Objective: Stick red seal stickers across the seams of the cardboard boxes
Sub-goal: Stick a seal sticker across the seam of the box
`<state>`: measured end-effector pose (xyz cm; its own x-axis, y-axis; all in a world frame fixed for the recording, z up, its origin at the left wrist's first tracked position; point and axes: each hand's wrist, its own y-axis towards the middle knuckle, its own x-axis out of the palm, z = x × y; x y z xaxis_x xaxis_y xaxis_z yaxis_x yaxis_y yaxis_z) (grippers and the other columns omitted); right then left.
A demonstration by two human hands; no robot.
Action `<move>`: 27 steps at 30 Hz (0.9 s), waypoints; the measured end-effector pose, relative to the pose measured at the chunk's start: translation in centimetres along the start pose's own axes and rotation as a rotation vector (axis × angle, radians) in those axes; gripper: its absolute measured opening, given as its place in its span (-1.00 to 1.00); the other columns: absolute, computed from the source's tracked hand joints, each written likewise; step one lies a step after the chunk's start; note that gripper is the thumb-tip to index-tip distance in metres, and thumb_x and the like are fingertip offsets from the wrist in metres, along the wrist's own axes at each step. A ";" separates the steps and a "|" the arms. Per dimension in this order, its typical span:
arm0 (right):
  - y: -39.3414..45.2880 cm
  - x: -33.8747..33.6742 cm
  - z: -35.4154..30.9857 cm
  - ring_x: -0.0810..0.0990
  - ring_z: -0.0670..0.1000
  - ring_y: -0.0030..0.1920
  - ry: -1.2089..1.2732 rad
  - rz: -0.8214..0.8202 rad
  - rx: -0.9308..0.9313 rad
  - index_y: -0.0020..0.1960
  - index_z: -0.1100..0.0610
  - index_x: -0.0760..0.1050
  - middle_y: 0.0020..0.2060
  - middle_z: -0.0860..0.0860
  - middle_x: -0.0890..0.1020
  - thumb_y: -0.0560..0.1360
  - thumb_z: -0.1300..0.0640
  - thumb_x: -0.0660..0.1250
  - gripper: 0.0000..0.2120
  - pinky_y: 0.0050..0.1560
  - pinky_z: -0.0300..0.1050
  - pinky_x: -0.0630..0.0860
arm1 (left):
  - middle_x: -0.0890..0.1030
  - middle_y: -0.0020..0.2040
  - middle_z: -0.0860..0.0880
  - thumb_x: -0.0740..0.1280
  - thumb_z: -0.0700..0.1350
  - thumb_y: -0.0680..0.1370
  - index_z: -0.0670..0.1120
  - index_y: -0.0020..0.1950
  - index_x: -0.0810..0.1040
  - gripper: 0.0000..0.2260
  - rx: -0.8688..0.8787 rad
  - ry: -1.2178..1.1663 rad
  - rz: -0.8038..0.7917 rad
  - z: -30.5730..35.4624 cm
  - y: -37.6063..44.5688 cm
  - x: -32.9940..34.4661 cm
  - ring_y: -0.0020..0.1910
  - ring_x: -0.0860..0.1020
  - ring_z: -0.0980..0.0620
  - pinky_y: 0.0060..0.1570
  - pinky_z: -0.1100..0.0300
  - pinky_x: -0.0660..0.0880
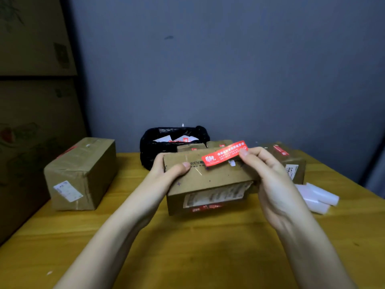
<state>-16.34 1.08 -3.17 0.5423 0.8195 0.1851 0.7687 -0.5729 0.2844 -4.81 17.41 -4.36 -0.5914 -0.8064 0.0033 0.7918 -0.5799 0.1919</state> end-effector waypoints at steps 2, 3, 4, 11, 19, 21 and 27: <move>-0.4 -0.1 0.7 0.58 -0.17 -0.29 0.005 0.002 0.033 -0.22 0.06 0.53 -0.29 -0.05 0.63 0.50 0.10 0.34 -0.87 -0.35 -0.36 0.44 | 0.64 0.07 0.01 0.34 -0.01 0.52 0.01 0.21 0.43 -0.71 -0.074 -0.004 -0.009 -0.8 -0.3 0.0 0.00 0.64 0.10 -0.02 0.20 0.49; -0.6 -0.1 1.1 0.58 -0.18 -0.31 0.021 0.004 0.057 -0.21 0.08 0.52 -0.30 -0.05 0.63 0.51 0.12 0.34 -0.87 -0.38 -0.38 0.44 | 0.64 0.06 0.01 0.34 0.00 0.52 0.01 0.21 0.44 -0.71 -0.107 -0.009 -0.009 -1.2 -0.5 0.1 0.00 0.63 0.09 -0.04 0.20 0.48; -0.7 -0.1 1.4 0.58 -0.18 -0.34 0.041 0.010 0.084 -0.21 0.09 0.51 -0.32 -0.05 0.62 0.51 0.14 0.33 -0.88 -0.41 -0.38 0.44 | 0.65 0.05 0.00 0.34 0.00 0.52 0.01 0.20 0.45 -0.72 -0.137 -0.014 -0.009 -1.6 -0.5 0.1 0.00 0.63 0.08 -0.05 0.21 0.47; -1.0 -0.2 3.8 0.60 -0.15 -0.41 0.080 0.066 0.231 -0.12 0.17 0.50 -0.36 -0.01 0.62 0.53 0.18 0.31 -0.92 -0.48 -0.38 0.44 | 0.66 -0.14 -0.05 0.42 0.07 0.32 -0.09 0.14 0.52 -0.55 -0.294 -0.051 0.018 -4.2 0.4 0.0 -0.21 0.62 0.06 -0.33 0.29 0.44; -0.3 -0.4 5.8 0.61 -0.10 0.06 0.001 0.132 0.198 -0.17 0.12 0.55 0.22 -0.11 0.55 0.49 0.11 0.38 -0.90 -0.17 -0.25 0.48 | 0.58 0.06 -0.02 0.37 -0.03 0.52 -0.03 0.17 0.47 -0.74 -0.158 0.124 0.119 -6.1 1.5 -0.3 -0.06 0.57 0.16 -0.26 0.47 0.46; -0.2 -0.5 6.0 0.57 -0.11 0.13 -0.012 0.174 0.136 -0.20 0.11 0.56 0.20 -0.13 0.57 0.48 0.12 0.38 -0.90 -0.08 -0.22 0.46 | 0.55 0.07 0.06 0.38 -0.01 0.51 0.00 0.13 0.47 -0.76 0.114 0.325 0.228 -6.4 1.3 -0.9 0.05 0.51 0.24 -0.03 0.46 0.44; 0.4 -0.3 4.7 0.59 -0.16 -0.08 -0.075 0.236 -0.062 -0.14 0.11 0.56 -0.16 -0.12 0.64 0.51 0.12 0.36 -0.92 -0.02 -0.20 0.49 | 0.53 -0.06 0.21 0.24 0.11 0.47 0.07 -0.09 0.54 -0.83 0.554 0.633 0.339 -4.4 1.3 -1.1 0.03 0.49 0.26 0.05 0.33 0.41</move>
<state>-14.61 0.58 -7.51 0.7298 0.6587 0.1833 0.5969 -0.7445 0.2991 -2.41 17.06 -8.39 -0.0156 -0.9315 -0.3635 0.6245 -0.2930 0.7240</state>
